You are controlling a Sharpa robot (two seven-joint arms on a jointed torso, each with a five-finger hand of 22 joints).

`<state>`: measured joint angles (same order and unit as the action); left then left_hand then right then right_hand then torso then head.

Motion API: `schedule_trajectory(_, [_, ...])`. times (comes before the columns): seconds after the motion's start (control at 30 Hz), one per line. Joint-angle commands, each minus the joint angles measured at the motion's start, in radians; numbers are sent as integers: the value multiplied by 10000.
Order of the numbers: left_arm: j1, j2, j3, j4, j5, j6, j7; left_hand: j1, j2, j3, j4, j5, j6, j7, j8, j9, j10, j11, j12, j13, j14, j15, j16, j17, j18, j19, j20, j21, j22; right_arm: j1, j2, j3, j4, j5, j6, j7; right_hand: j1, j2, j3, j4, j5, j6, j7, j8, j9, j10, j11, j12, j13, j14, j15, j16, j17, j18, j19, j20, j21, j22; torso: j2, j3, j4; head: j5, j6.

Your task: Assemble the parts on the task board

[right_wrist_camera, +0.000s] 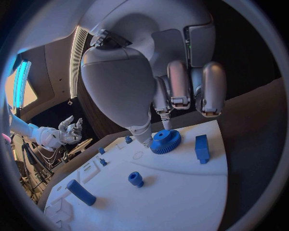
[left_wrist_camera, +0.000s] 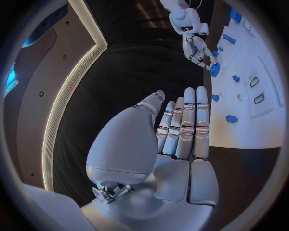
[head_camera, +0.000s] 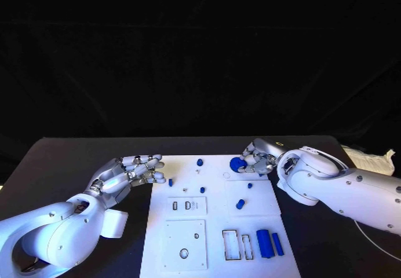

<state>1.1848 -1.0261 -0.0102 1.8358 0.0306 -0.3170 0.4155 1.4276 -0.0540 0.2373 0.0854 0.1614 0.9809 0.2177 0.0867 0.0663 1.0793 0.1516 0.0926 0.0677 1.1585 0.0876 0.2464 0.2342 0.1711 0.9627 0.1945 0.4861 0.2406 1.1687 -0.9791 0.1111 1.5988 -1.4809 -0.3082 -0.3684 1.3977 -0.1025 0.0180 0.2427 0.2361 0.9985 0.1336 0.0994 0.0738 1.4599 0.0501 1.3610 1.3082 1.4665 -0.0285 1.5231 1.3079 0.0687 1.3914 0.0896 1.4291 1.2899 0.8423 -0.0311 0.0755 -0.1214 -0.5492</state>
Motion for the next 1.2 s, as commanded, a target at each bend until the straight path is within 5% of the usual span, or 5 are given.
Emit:
schedule_trajectory(0.03, [7, 16, 3, 10, -41, 206, 40, -9, -53, 82, -1, -53, -17, 42, -41, -14, 26, 50, -56, -15, 1, 49, -49, 10, 59, -70, -34, 60, 11, -57, 29, -35, -45, -213, -3, -323, 68, 27, -33, -24, 67, 24, 38, 24, -3, 180, 3, 72, 713, 834, 86, 70, 1545, -84, 61, 0, 58, 25, -2, 0, 4, -34, 13])
schedule_trajectory(0.5, [7, 22, 1, -21, -41, 221, 39, -9, -53, 82, -1, -53, -17, 42, -41, -14, 26, 50, -56, -15, 1, 49, -49, 10, 59, -70, -34, 60, 11, -59, 75, -34, 18, -792, -610, -461, 111, 17, -75, -59, 124, 35, 41, 49, -5, 259, 7, 272, 919, 865, 90, 134, 1708, -113, 144, 4, 129, 164, -9, -5, 12, -9, -1])
schedule_trajectory(1.2, [5, 32, -1, -44, -41, 238, 32, -26, -58, 102, -12, -54, -11, 43, -48, -12, 34, 52, -68, -13, -2, 52, -66, 23, 57, -87, -31, 80, 25, -63, 323, -33, -256, -862, -127, -659, 22, -100, -250, 47, -116, -205, 103, -29, -46, 99, 67, 37, 767, 867, 140, 153, 1748, -116, 141, 43, 139, 189, -8, -8, 20, 11, -29])
